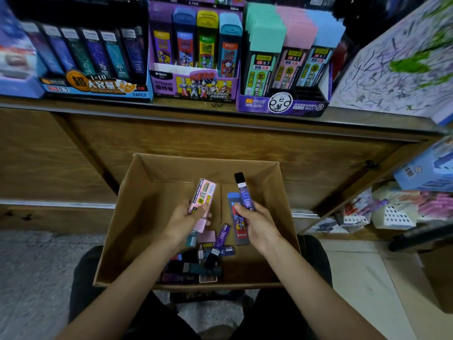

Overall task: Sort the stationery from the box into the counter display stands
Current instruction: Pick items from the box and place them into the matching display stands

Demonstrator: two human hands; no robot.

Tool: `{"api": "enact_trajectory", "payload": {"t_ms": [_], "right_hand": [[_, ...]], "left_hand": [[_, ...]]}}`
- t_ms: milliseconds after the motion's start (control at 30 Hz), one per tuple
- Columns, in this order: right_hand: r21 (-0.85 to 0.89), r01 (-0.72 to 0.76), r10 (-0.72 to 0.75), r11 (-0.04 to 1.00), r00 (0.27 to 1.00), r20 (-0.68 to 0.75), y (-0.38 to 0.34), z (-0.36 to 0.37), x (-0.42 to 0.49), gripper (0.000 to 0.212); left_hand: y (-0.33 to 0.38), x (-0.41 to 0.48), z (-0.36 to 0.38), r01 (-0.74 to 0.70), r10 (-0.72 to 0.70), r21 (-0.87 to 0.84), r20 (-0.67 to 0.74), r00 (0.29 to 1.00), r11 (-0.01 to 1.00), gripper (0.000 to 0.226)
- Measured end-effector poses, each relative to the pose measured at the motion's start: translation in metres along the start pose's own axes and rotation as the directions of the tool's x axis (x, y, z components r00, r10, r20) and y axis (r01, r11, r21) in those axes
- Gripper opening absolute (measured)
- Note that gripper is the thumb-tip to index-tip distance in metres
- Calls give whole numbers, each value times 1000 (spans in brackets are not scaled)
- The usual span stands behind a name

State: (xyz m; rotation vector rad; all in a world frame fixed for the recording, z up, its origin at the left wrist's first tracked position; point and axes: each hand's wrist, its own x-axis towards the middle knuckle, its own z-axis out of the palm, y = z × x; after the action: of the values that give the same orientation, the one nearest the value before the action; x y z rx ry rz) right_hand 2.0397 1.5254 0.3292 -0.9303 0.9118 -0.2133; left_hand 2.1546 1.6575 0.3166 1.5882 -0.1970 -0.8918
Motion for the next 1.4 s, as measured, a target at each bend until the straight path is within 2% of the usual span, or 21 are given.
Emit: {"api": "enact_trajectory", "payload": {"t_ms": [133,233,267,333,467,600,700,833,933,1133,1233,1400], "right_hand": [[35,68,-69,997,997,30,-11,26,-9,23],[80,132,-135,988,990,30,-17,42,-14,21],[102,143,-146,984,989,25,-18,46,-16,18],[130,150,-154,980,988,22,-22,51,-17,13],[69,165,-166,984,986,7,-31,55,-22,16],[-4,219,-219,976,976,0,-45,53,-32,28],[-89,282,-277,955,959,66,-58,47,-40,26],[-214,396,-363,893,915,176,-80,43,-49,27],[-286,461,-397,840,881,256,-102,49,-53,25],[-256,572,-461,779,799,386,-142,98,-62,17],[-245,628,-507,739,758,412,-158,135,-62,10],[-296,739,-632,605,672,386,-195,197,-52,20]], "left_hand": [[17,-11,15,60,-56,-128,32,998,990,28],[33,-23,20,25,-6,-158,121,993,987,60],[37,-26,21,0,18,-147,123,992,989,62],[44,-27,20,-30,41,-127,91,995,991,48],[56,-29,15,-70,78,-114,73,994,991,24],[69,-33,9,-126,131,-114,32,991,985,28],[78,-34,0,-171,171,-88,-10,985,981,29],[94,-37,-14,-233,231,-72,-41,972,970,24],[111,-40,-27,-263,260,-77,-50,964,962,28],[142,-49,-55,-354,343,-148,-97,934,923,39],[152,-50,-74,-392,369,-178,-151,917,903,41],[162,-52,-108,-411,368,-233,-205,907,882,41]]}}
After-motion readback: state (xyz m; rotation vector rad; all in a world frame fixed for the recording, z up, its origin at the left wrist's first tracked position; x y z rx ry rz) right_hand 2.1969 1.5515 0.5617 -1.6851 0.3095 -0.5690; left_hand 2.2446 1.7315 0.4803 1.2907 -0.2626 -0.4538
